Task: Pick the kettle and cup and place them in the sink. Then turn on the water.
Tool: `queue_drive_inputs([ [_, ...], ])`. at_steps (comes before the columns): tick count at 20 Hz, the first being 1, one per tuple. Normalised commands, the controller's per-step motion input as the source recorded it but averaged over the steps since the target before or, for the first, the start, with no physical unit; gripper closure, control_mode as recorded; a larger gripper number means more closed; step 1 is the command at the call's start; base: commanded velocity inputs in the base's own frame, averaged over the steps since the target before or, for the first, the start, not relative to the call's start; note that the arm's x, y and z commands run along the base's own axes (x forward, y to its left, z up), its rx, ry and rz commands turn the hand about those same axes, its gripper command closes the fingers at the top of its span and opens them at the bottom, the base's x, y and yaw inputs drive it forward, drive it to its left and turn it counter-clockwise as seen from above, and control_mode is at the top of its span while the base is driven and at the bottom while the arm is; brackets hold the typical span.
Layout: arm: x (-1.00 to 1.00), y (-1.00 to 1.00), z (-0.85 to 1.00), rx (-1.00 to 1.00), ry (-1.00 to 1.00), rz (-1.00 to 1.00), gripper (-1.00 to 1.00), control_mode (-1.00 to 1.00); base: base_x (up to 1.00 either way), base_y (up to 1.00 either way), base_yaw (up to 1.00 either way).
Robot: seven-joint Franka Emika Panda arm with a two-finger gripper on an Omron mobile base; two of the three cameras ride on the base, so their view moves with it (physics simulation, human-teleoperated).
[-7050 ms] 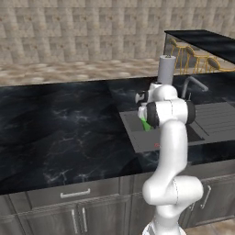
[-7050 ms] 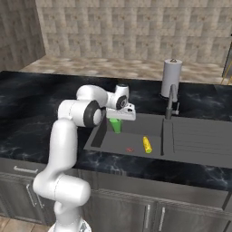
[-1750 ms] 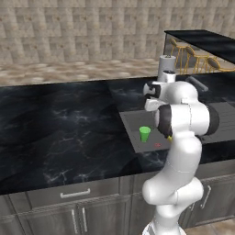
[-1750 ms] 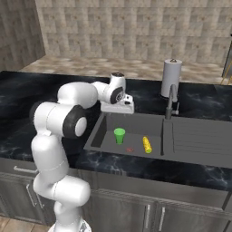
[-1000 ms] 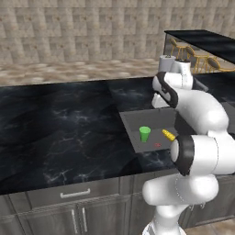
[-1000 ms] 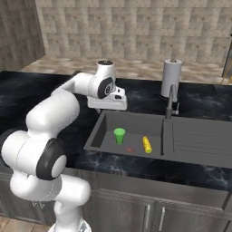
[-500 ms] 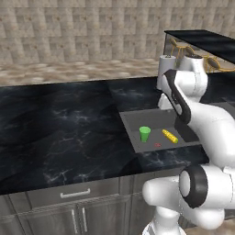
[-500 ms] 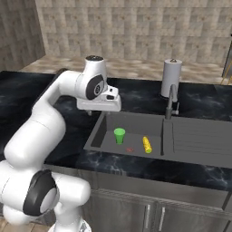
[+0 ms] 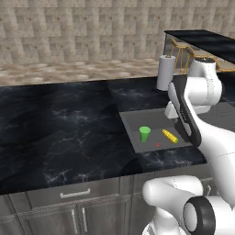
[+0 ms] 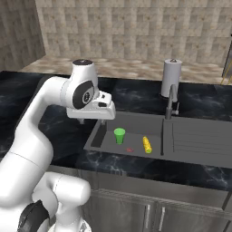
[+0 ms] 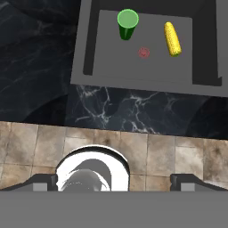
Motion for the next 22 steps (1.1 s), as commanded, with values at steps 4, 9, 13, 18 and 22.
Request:
queue_drive_inputs([
  [4, -0.08, 0.00, 0.01, 0.00, -0.05, 0.00, -1.00, 1.00, -0.17, -0.03, -0.01],
  [9, 0.00, 0.00, 0.00, 0.00, 0.00, 0.00, -1.00, 1.00, -0.64, -0.43, -0.10],
  [13, 0.00, 0.00, 0.00, 0.00, 0.00, 0.00, -1.00, 1.00, -0.43, -0.84, -0.07],
  [18, 0.00, 0.00, 0.00, 0.00, 0.00, 0.00, -1.00, 1.00, -0.23, -1.00, -0.04],
  [22, 0.00, 0.00, 0.00, 0.00, 0.00, 0.00, -1.00, 1.00, -0.12, -1.00, -0.04],
])
